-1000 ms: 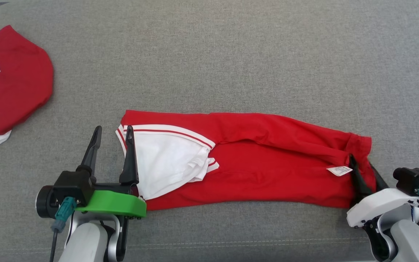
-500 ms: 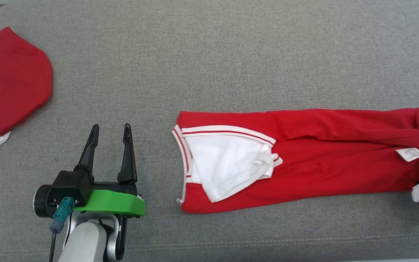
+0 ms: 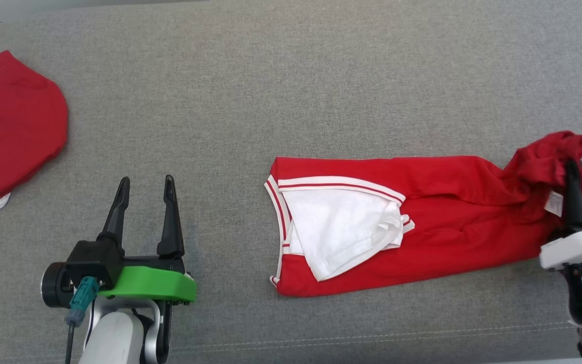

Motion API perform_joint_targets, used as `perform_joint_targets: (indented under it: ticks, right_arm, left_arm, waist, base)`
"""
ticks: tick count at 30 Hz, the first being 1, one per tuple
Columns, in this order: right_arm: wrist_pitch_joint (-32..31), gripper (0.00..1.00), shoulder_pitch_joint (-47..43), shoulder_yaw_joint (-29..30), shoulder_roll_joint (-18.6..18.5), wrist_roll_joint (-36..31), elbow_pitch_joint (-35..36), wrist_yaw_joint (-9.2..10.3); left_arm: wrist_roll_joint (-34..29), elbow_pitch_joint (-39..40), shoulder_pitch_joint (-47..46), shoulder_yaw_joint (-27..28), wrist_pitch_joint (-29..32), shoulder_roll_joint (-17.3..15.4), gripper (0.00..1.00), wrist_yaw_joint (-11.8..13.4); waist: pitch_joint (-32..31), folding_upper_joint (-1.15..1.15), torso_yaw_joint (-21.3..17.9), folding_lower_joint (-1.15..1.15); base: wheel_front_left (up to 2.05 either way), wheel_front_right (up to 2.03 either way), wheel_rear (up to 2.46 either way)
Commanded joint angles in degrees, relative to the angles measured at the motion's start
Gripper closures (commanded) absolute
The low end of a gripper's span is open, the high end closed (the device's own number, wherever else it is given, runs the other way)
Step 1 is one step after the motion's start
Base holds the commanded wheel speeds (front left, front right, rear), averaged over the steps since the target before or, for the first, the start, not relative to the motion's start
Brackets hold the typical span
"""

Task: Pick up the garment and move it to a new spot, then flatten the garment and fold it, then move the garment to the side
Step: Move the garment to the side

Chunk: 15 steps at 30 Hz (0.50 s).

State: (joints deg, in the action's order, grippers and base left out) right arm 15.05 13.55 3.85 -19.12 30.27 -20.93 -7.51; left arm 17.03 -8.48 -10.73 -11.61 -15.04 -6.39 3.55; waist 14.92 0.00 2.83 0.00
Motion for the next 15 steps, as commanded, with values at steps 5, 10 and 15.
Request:
perform_joint_targets:
  ticks: [5, 10, 15]
  right_arm:
    - [-2.5, 1.00, 0.8, -7.1, 3.3, 0.0, 10.1, 0.04]
    - [-5.5, 1.00, 1.4, -13.5, 7.8, 0.3, 16.9, 0.03]
    - [-7.3, 1.00, 2.5, -19.5, 11.6, 1.0, 17.0, 0.04]
  left_arm:
    - [-0.7, -0.3, 0.3, 0.3, -0.2, 0.3, 0.00, -0.6]
    - [-0.9, -0.8, 0.1, -0.3, -0.2, 0.9, 0.00, -1.2]
    - [-0.6, -1.4, -0.1, -0.6, -0.2, 1.5, 0.00, -1.8]
  waist:
    - [-0.5, 0.00, -0.1, 0.00]
    - [-0.9, 0.00, 1.0, 0.00]
    - [-1.5, 0.00, 2.8, 0.00]
  base:
    - [0.00, 0.00, 0.00]
    - [0.00, 0.00, 0.00]
    - [0.00, 0.00, 0.00]
